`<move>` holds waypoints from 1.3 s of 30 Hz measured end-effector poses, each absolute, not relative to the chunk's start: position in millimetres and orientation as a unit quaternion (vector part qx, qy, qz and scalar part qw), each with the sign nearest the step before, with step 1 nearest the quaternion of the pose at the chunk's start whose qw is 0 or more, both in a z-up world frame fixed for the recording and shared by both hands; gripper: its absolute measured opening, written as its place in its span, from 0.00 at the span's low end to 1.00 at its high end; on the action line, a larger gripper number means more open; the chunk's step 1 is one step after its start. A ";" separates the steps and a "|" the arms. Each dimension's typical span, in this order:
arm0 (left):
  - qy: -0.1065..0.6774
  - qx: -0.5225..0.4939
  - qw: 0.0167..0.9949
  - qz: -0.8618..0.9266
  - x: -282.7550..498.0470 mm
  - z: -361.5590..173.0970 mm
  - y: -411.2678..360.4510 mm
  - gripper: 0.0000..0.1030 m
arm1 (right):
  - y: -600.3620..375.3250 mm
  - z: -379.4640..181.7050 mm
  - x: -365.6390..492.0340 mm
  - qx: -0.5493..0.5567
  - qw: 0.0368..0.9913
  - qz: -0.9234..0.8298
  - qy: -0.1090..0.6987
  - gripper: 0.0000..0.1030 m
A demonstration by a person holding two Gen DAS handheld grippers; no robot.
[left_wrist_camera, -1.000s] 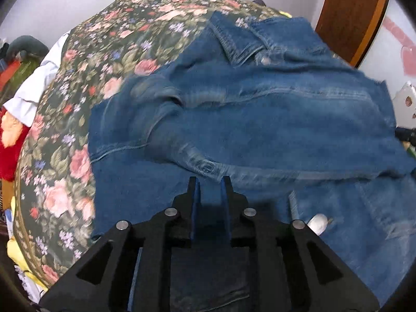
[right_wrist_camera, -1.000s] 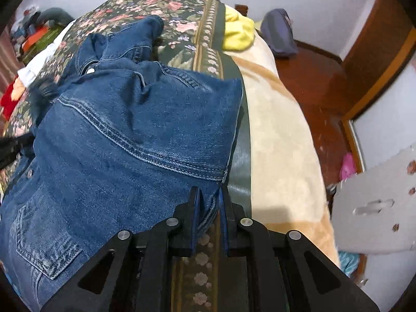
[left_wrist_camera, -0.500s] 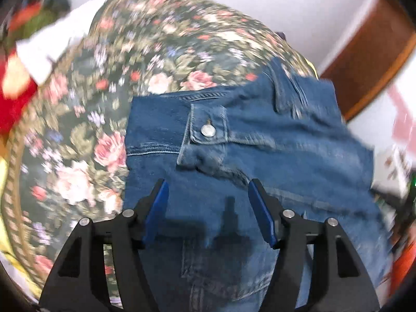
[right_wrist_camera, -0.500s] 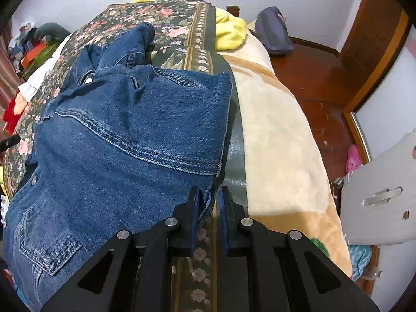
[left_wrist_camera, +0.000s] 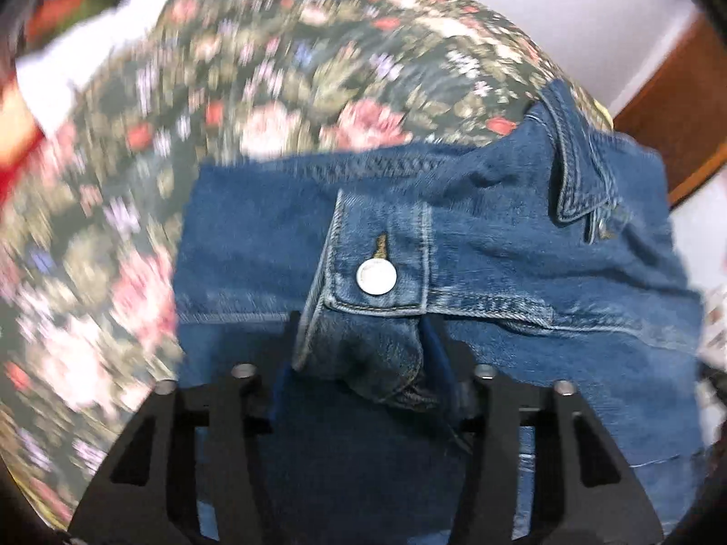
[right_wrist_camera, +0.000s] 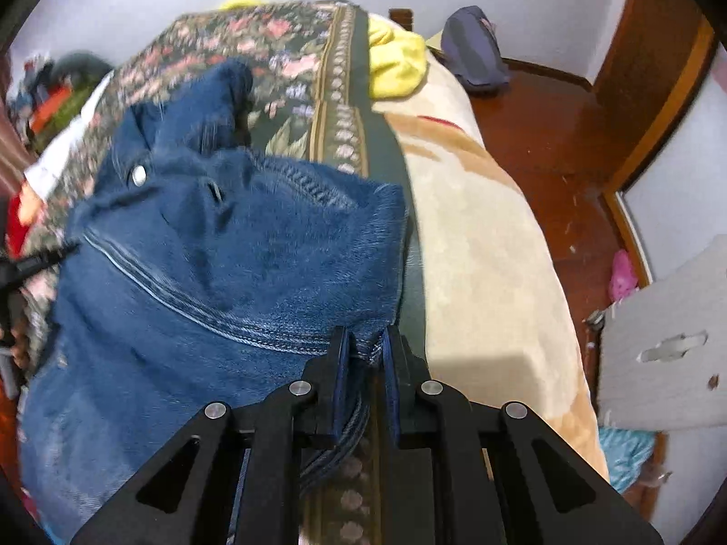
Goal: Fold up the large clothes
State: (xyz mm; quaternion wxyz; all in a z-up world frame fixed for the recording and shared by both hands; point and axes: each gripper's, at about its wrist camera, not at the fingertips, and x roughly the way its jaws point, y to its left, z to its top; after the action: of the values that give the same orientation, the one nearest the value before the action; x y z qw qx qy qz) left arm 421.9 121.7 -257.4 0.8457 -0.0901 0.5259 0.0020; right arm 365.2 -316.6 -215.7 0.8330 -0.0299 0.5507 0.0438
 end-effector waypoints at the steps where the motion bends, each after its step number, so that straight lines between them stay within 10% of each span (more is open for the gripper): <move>1: 0.518 -0.060 0.853 0.004 421.1 -253.6 113.1 0.36 | -313.4 -215.2 362.2 -0.047 0.836 0.042 0.545 0.10; 19: 0.384 0.020 0.923 0.038 392.8 -147.5 138.5 0.27 | -318.8 -185.1 346.8 -0.022 0.845 0.040 0.533 0.11; 35: 0.502 -0.009 0.863 0.059 393.7 -276.0 167.2 0.36 | -277.7 -220.1 376.8 -0.036 0.837 0.070 0.541 0.12; 39: 0.496 -0.007 0.866 0.062 386.8 -276.9 167.2 0.40 | -263.5 -218.6 365.4 -0.165 0.852 -0.016 0.497 0.83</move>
State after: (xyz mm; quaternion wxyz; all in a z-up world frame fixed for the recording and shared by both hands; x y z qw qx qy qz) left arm 386.8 167.2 -276.9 0.8660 -0.0072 0.4961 0.0621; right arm 365.4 -263.5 -218.5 0.8521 -0.1645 0.4965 -0.0158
